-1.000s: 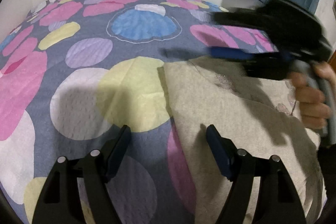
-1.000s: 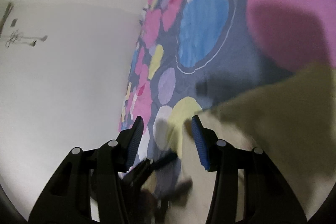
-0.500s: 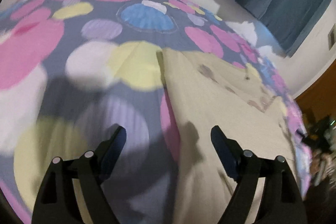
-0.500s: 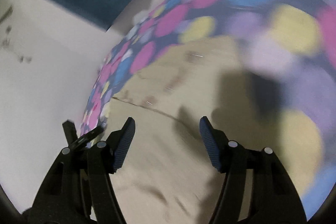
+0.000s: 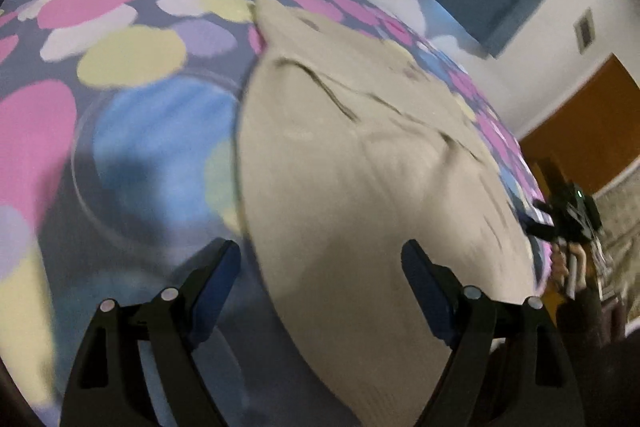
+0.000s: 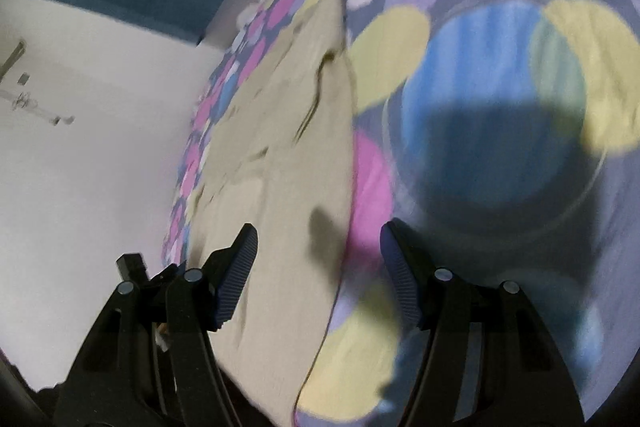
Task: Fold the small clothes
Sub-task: 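Grasp the sweater hem with both grippers and lift it toward the collar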
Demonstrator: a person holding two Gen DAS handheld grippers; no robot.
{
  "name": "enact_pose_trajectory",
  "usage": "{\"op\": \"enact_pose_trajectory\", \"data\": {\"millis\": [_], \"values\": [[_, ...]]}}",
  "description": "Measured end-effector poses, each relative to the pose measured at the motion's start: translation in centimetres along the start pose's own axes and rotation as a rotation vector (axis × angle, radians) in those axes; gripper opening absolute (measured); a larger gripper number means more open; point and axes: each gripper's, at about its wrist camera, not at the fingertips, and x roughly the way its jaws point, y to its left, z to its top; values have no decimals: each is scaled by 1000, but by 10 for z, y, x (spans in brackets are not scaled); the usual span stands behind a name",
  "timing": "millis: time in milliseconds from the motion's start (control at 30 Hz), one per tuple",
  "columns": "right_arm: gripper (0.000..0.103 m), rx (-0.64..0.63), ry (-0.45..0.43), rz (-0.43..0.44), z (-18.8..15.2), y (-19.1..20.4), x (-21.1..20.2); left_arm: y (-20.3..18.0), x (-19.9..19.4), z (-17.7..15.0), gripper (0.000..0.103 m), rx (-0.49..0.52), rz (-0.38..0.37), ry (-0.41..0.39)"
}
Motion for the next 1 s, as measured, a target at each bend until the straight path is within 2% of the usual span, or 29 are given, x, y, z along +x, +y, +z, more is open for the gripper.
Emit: {"op": "enact_pose_trajectory", "data": {"millis": [100,233,333,433,533,633,700,800,900,933,1000], "values": [[64,-29,50,40,-15,10,3,-11,-6,-18,81,37,-8,-11],[64,-33,102,115,-39,21,11,-17,-8,-33,81,23,-71,-12],[64,-51,140,138,-53,28,12,-20,-10,-40,81,0,-111,2],[64,-76,175,160,-69,35,16,-26,-10,-50,72,-7,-158,31],[64,-102,200,176,-73,43,21,-32,-12,-59,72,24,-165,32],[64,-114,227,208,-80,48,23,-33,-10,-62,71,-4,-255,61],[64,-131,246,219,-86,50,22,-34,-5,-65,71,-6,-281,59],[64,-140,259,221,-90,53,24,-33,2,-62,62,-32,-323,76],[63,-134,267,219,-95,51,20,-29,3,-62,45,-54,-314,85],[60,-125,275,213,-97,49,20,-25,4,-61,39,-65,-309,91],[51,-116,290,191,-100,43,18,-24,2,-63,35,-66,-309,96]]}}
